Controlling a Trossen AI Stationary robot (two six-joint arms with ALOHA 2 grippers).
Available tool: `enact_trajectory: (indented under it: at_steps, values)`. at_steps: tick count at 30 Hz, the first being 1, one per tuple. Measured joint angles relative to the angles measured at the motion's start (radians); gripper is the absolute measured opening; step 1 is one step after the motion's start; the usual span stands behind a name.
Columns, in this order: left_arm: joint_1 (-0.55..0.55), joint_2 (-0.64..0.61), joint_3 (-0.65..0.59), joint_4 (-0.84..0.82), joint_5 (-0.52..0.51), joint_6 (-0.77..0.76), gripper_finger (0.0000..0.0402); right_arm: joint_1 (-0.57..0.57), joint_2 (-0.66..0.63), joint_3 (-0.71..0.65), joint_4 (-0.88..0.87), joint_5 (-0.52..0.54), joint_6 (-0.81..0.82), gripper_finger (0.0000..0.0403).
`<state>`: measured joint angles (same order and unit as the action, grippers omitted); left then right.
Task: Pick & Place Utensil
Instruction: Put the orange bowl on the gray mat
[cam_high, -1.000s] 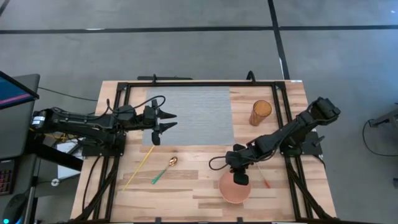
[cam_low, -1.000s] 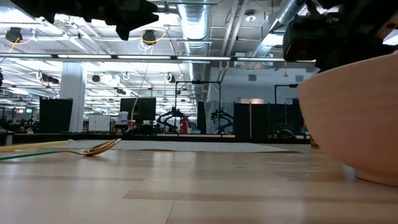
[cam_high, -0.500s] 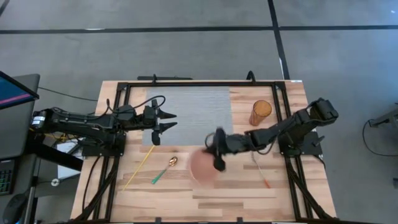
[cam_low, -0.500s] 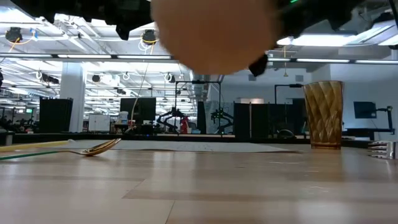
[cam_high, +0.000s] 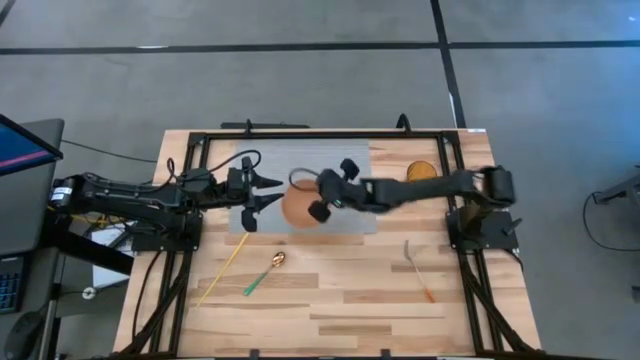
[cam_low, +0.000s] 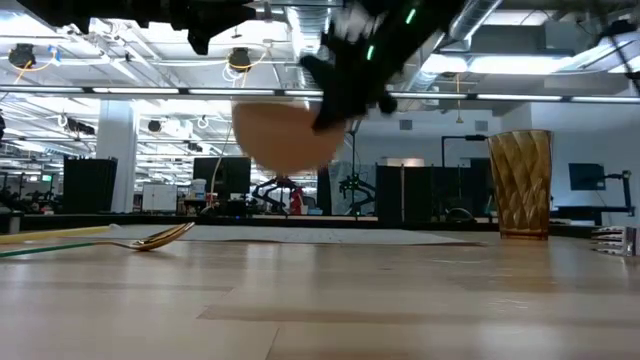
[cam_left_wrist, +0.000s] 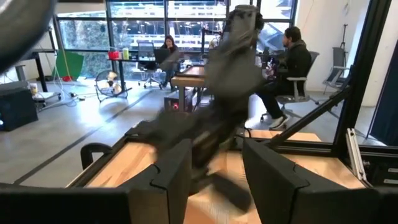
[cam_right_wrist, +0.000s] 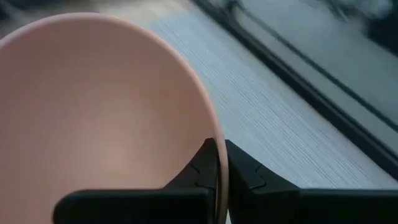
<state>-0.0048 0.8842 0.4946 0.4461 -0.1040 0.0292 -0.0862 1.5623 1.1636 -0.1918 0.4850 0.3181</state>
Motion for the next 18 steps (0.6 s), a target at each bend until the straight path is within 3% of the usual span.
enact_trajectory:
  at_steps: [4,11,18]
  values:
    - [0.0,-0.001,0.0,-0.003,0.0,0.0,0.0145,-0.077,0.13,0.064,-0.019,-0.021,-0.025,0.0004]
    - [0.0,-0.001,0.0,-0.004,0.0,0.0,0.0145,-0.178,0.288,0.228,-0.105,-0.346,-0.022,0.0005]
    - [0.0,-0.001,0.0,-0.064,0.0,-0.007,0.0145,-0.206,0.357,0.321,-0.215,-0.378,-0.057,0.0016]
